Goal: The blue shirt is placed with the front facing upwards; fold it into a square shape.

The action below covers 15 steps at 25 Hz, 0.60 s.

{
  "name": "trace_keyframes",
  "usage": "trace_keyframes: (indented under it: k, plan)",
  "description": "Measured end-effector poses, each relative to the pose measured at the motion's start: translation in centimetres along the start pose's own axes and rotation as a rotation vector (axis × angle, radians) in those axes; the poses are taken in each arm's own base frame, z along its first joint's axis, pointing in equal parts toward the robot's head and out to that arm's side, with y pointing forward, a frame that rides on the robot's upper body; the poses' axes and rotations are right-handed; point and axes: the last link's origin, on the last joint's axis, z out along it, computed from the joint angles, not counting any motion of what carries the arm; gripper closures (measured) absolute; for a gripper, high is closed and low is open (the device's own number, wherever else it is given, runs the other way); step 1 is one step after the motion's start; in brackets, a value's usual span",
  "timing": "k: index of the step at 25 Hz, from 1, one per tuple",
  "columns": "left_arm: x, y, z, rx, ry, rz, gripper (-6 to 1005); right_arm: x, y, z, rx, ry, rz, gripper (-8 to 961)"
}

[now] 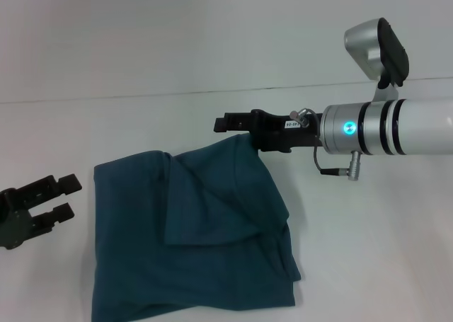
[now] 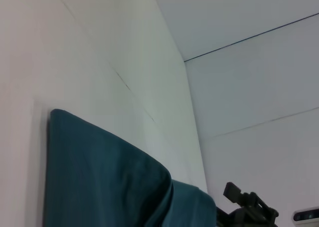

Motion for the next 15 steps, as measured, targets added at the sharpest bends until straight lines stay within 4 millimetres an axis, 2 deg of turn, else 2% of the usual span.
trace_keyframes:
  k: [7,15]
  plan:
    - [0.0,-0.1,-0.1,0.002,0.001,-0.001,186,0.3,-0.5,-0.6,0.001,0.023,0.006,134]
    - [0.0,-0.1,-0.1,0.003,0.003,-0.001,185,-0.7,-2.1,-4.1,-0.011,0.04,0.026,134]
